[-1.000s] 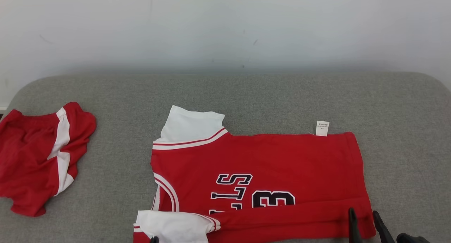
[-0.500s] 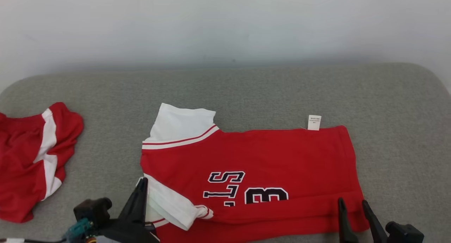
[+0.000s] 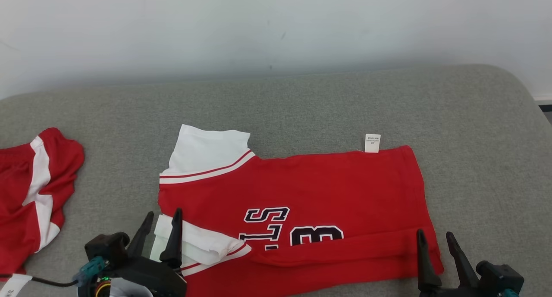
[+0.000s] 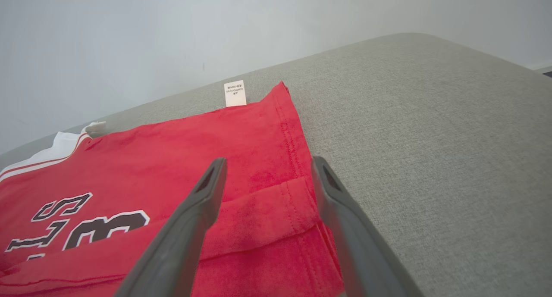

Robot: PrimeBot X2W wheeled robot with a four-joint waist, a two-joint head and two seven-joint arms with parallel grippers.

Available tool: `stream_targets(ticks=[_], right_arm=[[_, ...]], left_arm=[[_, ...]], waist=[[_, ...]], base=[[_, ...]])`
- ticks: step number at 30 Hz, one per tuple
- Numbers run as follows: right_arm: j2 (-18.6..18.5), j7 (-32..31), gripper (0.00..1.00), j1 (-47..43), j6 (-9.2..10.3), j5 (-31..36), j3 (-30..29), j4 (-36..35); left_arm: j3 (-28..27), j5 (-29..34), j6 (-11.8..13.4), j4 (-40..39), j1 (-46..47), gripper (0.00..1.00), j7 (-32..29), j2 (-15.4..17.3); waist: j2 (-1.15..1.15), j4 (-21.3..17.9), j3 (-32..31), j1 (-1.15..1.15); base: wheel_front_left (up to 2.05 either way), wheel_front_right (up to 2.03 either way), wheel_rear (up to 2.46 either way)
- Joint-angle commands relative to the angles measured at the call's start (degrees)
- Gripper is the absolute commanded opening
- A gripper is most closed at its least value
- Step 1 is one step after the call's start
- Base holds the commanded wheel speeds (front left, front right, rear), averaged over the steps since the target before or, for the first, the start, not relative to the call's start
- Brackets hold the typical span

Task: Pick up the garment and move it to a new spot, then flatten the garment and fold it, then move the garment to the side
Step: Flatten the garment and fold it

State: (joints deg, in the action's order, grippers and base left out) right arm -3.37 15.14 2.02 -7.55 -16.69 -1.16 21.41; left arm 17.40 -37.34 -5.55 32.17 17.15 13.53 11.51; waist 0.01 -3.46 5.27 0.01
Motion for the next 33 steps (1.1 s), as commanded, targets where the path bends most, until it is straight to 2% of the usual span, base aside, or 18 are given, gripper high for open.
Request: stream_targets(ticks=[1, 4, 10, 16, 22, 31, 33], right_arm=[[0.1, 0.1, 1.00, -1.2, 0.14, 0.5, -0.3, -0.8], [0.2, 0.1, 1.00, -1.7, 0.14, 0.5, -0.6, -2.4], [0.3, 0.1, 1.00, -3.0, 0.14, 0.9, -1.8, -5.0], [0.4, 0.1, 1.00, -3.5, 0.14, 1.4, -2.5, -5.2], [0.4, 0.1, 1.00, 0.5, 0.14, 2.5, -2.1, -2.9], [0.4, -0.2, 1.00, 15.5, 0.14, 4.6, 0.3, 5.6], [0.4, -0.1, 1.00, 19.2, 0.14, 5.0, 0.3, 7.7]], left_arm=[[-0.8, 1.3, 0.0, -0.7, -0.3, 1.00, 1.1, 0.4], [-2.5, 2.7, 0.5, -3.3, -2.7, 1.00, 1.6, 0.4], [-8.4, 9.4, 1.9, -13.6, -9.8, 1.00, 1.5, -0.9], [-11.0, 12.6, 1.0, -16.2, -13.3, 1.00, 1.5, -2.0], [-9.2, 12.7, -0.6, -14.0, -6.7, 1.00, 0.6, -0.6], [-5.3, 9.6, -2.0, -9.5, 10.6, 1.00, -8.8, 6.3], [-3.6, 7.3, -1.9, -8.7, 14.7, 1.00, -11.1, 7.4]], waist=[[-0.01, 0.7, -0.6, -0.01], [-0.01, 1.5, -1.3, -0.01], [-0.01, 3.2, -2.6, -0.01], [-0.01, 4.2, -3.1, -0.01], [-0.01, 2.1, -0.8, -0.01], [-0.01, -5.1, 7.5, -0.01], [-0.01, -6.2, 9.2, -0.01]], base=[[0.00, 0.00, 0.00], [0.00, 0.00, 0.00], [0.00, 0.00, 0.00], [0.00, 0.00, 0.00], [0.00, 0.00, 0.00], [0.00, 0.00, 0.00], [0.00, 0.00, 0.00]])
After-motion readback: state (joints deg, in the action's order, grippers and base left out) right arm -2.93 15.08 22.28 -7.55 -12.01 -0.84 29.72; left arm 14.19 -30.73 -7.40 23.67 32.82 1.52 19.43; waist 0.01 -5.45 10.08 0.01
